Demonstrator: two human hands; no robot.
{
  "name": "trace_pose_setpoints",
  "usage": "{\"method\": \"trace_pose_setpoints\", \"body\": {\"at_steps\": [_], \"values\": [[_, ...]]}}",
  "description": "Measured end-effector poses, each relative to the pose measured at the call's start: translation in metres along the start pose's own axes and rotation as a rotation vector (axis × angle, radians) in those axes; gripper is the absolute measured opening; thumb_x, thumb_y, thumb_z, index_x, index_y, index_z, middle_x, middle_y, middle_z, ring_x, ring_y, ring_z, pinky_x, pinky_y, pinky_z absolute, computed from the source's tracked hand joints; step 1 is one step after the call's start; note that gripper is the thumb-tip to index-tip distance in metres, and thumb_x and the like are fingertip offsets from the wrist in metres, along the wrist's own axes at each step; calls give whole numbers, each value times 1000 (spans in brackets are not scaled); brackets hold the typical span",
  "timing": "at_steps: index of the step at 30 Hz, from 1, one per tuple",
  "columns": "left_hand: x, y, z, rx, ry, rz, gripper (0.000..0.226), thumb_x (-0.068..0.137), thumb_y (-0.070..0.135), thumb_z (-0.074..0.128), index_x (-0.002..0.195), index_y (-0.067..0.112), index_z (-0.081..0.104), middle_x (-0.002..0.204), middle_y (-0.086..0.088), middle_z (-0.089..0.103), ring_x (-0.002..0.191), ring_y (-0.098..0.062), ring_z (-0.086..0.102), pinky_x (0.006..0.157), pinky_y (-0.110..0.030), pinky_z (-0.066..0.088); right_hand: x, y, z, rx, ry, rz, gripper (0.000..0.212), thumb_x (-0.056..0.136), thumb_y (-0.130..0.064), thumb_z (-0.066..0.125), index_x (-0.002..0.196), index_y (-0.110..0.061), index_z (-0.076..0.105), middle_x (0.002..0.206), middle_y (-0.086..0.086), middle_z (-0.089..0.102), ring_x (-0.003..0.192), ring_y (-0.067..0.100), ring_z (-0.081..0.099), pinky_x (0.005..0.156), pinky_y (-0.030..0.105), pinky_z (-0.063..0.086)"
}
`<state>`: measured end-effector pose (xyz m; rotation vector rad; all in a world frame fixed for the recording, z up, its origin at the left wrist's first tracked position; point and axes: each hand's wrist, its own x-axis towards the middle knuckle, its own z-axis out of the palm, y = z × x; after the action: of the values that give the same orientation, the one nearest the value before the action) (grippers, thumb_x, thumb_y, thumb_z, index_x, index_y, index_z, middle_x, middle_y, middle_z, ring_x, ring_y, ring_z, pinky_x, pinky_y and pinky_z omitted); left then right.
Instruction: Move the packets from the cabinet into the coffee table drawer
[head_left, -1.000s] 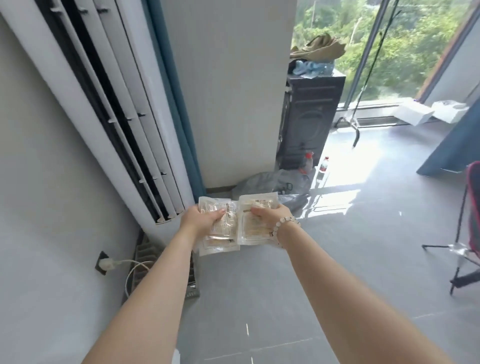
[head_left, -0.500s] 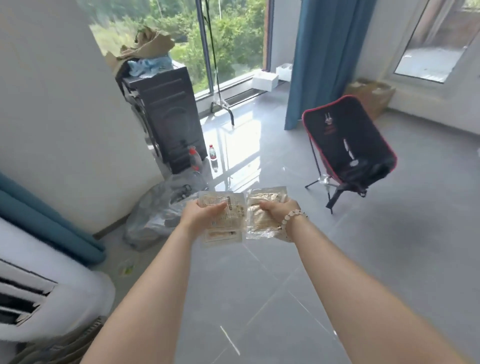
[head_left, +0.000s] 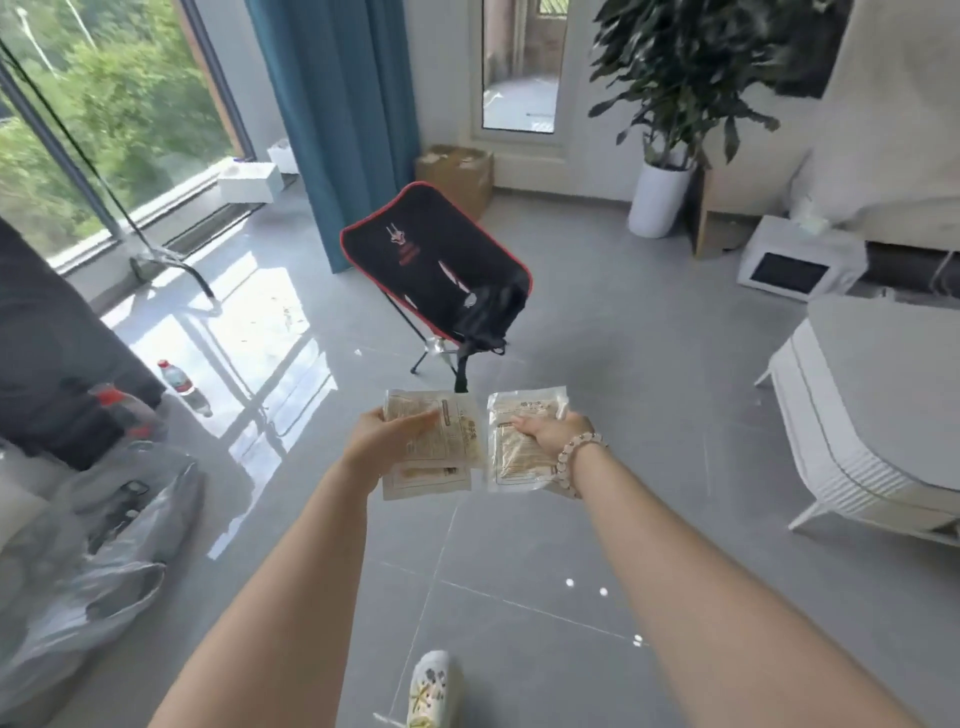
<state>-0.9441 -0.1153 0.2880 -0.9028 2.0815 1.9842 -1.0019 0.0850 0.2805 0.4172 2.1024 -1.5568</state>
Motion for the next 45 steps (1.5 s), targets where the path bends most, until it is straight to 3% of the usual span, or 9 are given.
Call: {"method": "trace_pose_setpoints", "body": {"at_steps": [4, 17, 21, 28, 31, 33, 38, 41, 45], "values": [[20, 23, 60, 67, -147, 34, 19, 80, 28, 75, 89, 14, 65, 89, -6, 70, 74, -18, 67, 56, -23, 52, 11, 3, -55, 79, 118, 20, 77, 76, -31, 77, 140, -5, 42, 142, 4, 48, 126, 24, 50, 107, 32, 39], [104, 102, 226, 331, -526, 100, 13, 85, 25, 70, 86, 14, 66, 81, -1, 68, 68, -12, 65, 42, -15, 48, 53, 1, -186, 327, 495, 116, 67, 76, -35, 76, 132, -9, 51, 128, 4, 59, 110, 21, 60, 96, 30, 46], [129, 115, 287, 413, -631, 93, 20, 82, 27, 73, 89, 10, 65, 86, -4, 68, 74, -17, 65, 59, -24, 52, 60, 6, -225, 408, 599, 154, 52, 82, -29, 73, 125, -9, 51, 117, 2, 61, 90, 17, 56, 80, 24, 43], [130, 118, 401, 539, -838, 127, 34, 77, 29, 77, 101, 7, 66, 93, -7, 69, 85, -23, 68, 81, -34, 55, 47, 32, -296, 482, 843, 266, 46, 81, -34, 71, 118, -10, 56, 116, 6, 61, 90, 19, 54, 81, 25, 47], [113, 116, 439, 555, -939, 118, 16, 82, 21, 73, 88, 9, 65, 79, -3, 67, 58, -10, 67, 54, -19, 54, 31, 44, -317, 520, 931, 280, 52, 83, -34, 70, 124, -9, 52, 108, 2, 56, 101, 21, 57, 82, 22, 43], [98, 115, 467, 575, -1010, 119, 14, 82, 19, 73, 89, 9, 65, 76, -2, 67, 56, -9, 65, 43, -16, 50, 21, 57, -333, 549, 1000, 318, 61, 79, -39, 73, 127, -8, 50, 117, 2, 58, 109, 24, 59, 90, 26, 47], [58, 106, 531, 630, -1156, 140, 12, 80, 20, 75, 83, 15, 65, 75, 1, 67, 67, -12, 65, 65, -24, 53, -3, 90, -370, 620, 1110, 362, 55, 73, -40, 77, 115, -10, 60, 111, 3, 66, 101, 23, 63, 90, 31, 50], [34, 96, 562, 664, -1242, 160, 9, 81, 18, 73, 78, 16, 65, 73, 2, 67, 56, -7, 65, 49, -15, 51, -17, 109, -389, 685, 1143, 357, 30, 77, -31, 76, 99, -14, 65, 100, 3, 69, 93, 21, 66, 86, 31, 53], [9, 83, 606, 712, -1305, 155, 9, 81, 19, 74, 79, 16, 66, 70, 3, 69, 57, -6, 66, 48, -17, 50, -33, 136, -419, 760, 1193, 380, 29, 76, -30, 77, 97, -14, 65, 93, 4, 69, 87, 21, 67, 82, 30, 54]]}}
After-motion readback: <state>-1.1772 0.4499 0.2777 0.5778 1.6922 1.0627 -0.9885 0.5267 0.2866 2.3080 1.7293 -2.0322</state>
